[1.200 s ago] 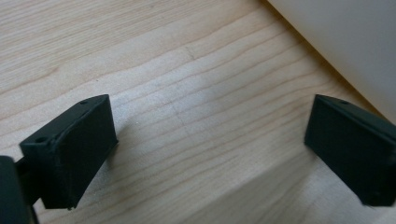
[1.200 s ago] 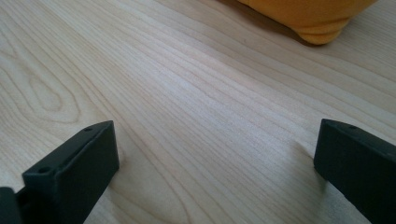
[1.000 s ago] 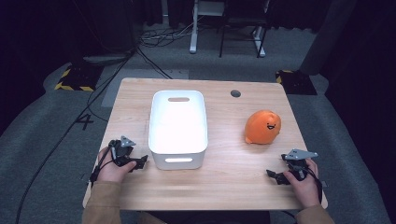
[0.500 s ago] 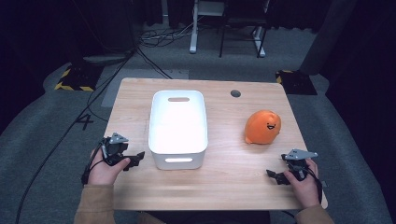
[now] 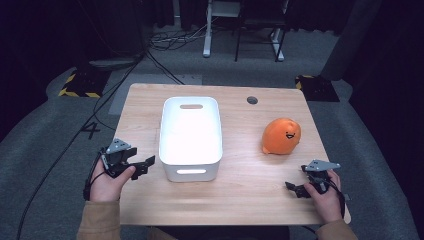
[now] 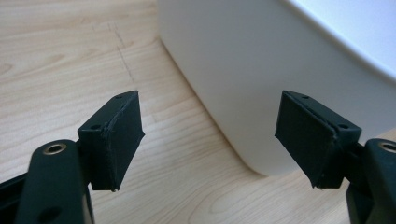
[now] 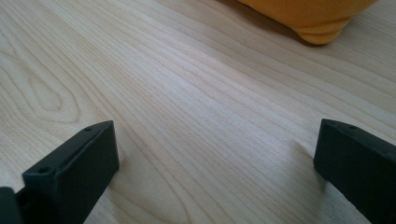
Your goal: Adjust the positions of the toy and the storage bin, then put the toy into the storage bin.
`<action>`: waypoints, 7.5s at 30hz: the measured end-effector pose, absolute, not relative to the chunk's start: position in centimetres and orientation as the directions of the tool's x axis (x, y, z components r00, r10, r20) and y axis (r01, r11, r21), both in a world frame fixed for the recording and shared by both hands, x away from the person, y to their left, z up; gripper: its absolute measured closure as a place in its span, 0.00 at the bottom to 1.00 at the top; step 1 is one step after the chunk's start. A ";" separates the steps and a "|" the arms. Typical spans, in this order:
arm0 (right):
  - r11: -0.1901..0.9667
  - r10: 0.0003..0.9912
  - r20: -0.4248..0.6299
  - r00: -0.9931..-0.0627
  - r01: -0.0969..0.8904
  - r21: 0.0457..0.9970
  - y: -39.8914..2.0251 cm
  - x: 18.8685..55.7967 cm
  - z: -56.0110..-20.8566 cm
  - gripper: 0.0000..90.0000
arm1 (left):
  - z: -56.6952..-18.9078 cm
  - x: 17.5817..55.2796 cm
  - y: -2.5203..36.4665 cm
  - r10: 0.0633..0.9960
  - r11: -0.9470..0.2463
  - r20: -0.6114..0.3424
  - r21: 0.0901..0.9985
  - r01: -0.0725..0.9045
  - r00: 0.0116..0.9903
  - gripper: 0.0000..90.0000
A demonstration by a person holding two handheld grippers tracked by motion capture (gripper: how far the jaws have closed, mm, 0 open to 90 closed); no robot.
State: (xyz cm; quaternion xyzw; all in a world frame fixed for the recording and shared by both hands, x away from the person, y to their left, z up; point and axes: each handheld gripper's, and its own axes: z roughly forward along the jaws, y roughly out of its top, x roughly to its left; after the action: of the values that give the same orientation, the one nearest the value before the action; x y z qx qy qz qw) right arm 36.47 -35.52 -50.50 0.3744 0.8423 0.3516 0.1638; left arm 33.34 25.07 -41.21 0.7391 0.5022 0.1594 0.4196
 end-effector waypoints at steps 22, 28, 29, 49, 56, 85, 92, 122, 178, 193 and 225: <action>0.470 0.747 -0.011 -0.664 0.517 0.716 -35.5 36.5 -50.5 0.00 | -38.0 33.6 23.5 0.856 -0.093 -0.172 0.877 0.471 0.487 0.25; 0.470 0.747 -0.011 -0.665 0.517 0.715 -35.5 36.5 -50.5 0.00 | -38.0 34.1 22.9 0.849 -0.072 -0.176 0.895 0.440 0.498 0.23; 0.470 0.747 -0.011 -0.664 0.517 0.716 -35.5 36.5 -50.5 0.00 | -38.1 34.3 22.8 0.850 -0.073 -0.172 0.897 0.436 0.497 0.23; 0.470 0.747 -0.011 -0.664 0.517 0.716 -35.5 36.5 -50.5 0.00 | -40.6 36.1 21.1 0.841 -0.160 -0.135 0.864 0.478 0.525 0.36; 0.470 0.747 -0.011 -0.664 0.517 0.715 -35.5 36.5 -50.5 0.00 | -40.8 35.8 20.1 0.814 -0.212 -0.116 0.853 0.478 0.569 0.38; 0.475 0.742 -0.012 -0.670 0.513 0.715 -35.6 36.5 -50.5 0.00 | -39.9 31.9 14.6 0.734 -0.327 -0.074 0.832 0.448 0.675 0.36; 0.474 0.742 -0.011 -0.670 0.513 0.715 -35.6 36.5 -50.5 0.00 | -39.6 30.4 12.8 0.717 -0.371 -0.039 0.824 0.428 0.696 0.30; 0.475 0.742 -0.012 -0.670 0.513 0.715 -35.6 36.5 -50.5 0.00 | -39.3 26.8 10.3 0.677 -0.409 -0.055 0.801 0.437 0.734 0.29; 0.436 0.792 -0.011 -0.611 0.551 0.712 -35.7 36.5 -50.5 0.00 | -42.2 36.5 20.0 0.888 -0.269 -0.005 0.806 0.528 0.460 0.21; 0.428 0.798 -0.014 -0.602 0.552 0.716 -35.7 36.3 -50.5 0.01 | -47.5 40.2 20.9 0.922 -0.235 -0.038 0.736 0.635 0.386 0.23; 0.285 0.837 0.053 -0.545 0.515 0.808 -35.3 35.8 -45.4 0.35 | -50.3 41.7 21.3 0.935 -0.234 -0.035 0.687 0.688 0.354 0.17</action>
State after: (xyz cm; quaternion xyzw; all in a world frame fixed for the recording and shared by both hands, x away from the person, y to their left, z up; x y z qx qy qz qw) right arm 35.85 -35.29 -45.42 0.4349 0.7772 0.4106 0.1956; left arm 41.69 21.29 -50.26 0.7605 0.5334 0.1967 0.3137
